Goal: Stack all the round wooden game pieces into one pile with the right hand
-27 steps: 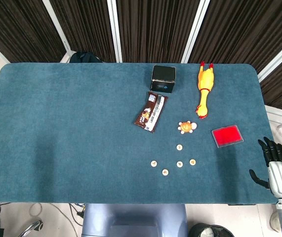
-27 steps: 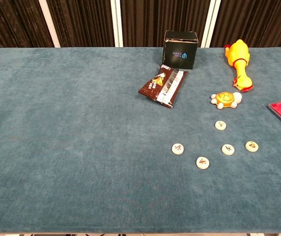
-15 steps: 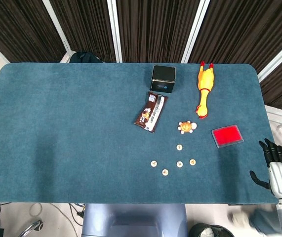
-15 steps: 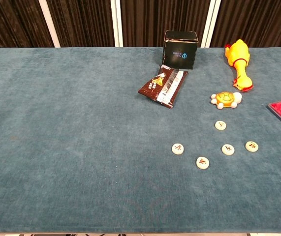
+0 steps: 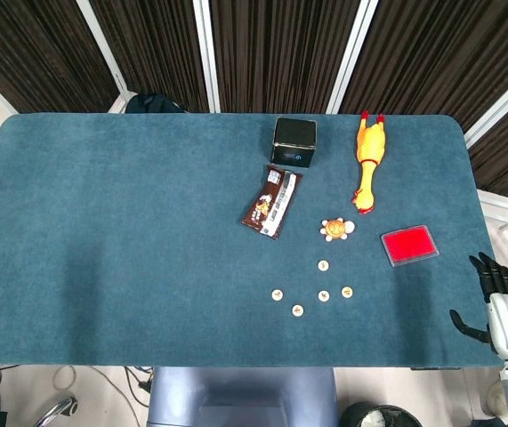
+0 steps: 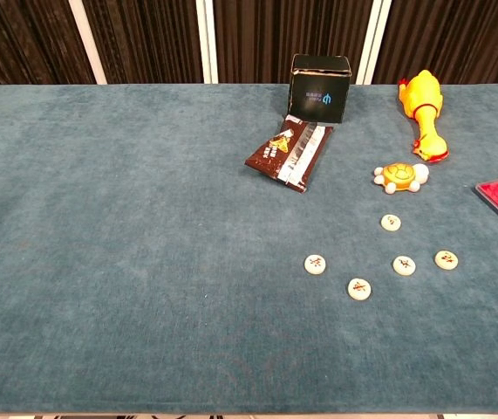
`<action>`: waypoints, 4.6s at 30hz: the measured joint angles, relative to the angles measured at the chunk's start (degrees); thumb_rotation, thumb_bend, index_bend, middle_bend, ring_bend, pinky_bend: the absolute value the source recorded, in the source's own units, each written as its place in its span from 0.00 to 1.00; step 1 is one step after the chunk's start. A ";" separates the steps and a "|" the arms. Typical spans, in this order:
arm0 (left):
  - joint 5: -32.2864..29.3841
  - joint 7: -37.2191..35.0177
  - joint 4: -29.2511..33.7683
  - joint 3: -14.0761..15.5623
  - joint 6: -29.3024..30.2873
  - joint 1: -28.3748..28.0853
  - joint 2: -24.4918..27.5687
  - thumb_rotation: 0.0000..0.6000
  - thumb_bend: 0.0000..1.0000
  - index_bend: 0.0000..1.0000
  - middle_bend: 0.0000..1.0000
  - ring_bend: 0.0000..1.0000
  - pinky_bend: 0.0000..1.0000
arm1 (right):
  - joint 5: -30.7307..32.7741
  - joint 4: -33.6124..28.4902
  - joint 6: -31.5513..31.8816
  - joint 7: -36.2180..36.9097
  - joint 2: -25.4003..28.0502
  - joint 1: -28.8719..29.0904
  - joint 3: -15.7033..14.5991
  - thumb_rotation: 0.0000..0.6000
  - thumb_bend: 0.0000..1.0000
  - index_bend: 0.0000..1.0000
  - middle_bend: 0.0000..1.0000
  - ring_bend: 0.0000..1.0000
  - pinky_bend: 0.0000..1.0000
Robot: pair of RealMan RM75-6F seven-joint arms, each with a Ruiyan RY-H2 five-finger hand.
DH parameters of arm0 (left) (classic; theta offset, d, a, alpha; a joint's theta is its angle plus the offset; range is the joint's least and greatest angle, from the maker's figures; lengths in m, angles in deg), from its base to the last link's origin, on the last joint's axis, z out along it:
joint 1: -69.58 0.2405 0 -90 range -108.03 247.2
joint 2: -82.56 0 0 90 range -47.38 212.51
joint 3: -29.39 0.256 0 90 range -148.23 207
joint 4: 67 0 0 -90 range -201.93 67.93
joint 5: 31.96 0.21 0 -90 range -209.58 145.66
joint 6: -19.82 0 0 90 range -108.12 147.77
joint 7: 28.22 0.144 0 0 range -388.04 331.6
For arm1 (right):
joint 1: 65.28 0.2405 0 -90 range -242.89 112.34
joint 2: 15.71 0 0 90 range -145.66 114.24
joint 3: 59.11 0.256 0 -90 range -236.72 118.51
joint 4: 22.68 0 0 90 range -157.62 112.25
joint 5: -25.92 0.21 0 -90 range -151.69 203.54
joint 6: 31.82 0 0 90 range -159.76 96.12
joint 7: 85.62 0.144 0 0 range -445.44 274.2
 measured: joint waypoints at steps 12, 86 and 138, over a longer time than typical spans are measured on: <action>-0.25 0.03 0.37 0.10 -0.37 -0.01 0.12 1.00 0.19 0.09 0.00 0.00 0.06 | 4.50 -4.15 -10.75 -4.43 2.43 5.32 0.65 1.00 0.34 0.17 0.00 0.00 0.00; -2.22 -0.21 -0.34 -0.20 -1.76 -0.27 0.43 1.00 0.19 0.10 0.00 0.00 0.05 | 24.54 10.62 -16.53 -32.32 -29.16 21.46 2.80 1.00 0.38 0.49 0.00 0.00 0.00; -2.69 -0.12 -0.35 -0.19 -2.18 -0.37 0.71 1.00 0.19 0.11 0.00 0.00 0.05 | 20.63 5.46 -11.92 -37.58 -33.01 22.54 0.96 1.00 0.42 0.52 0.00 0.00 0.00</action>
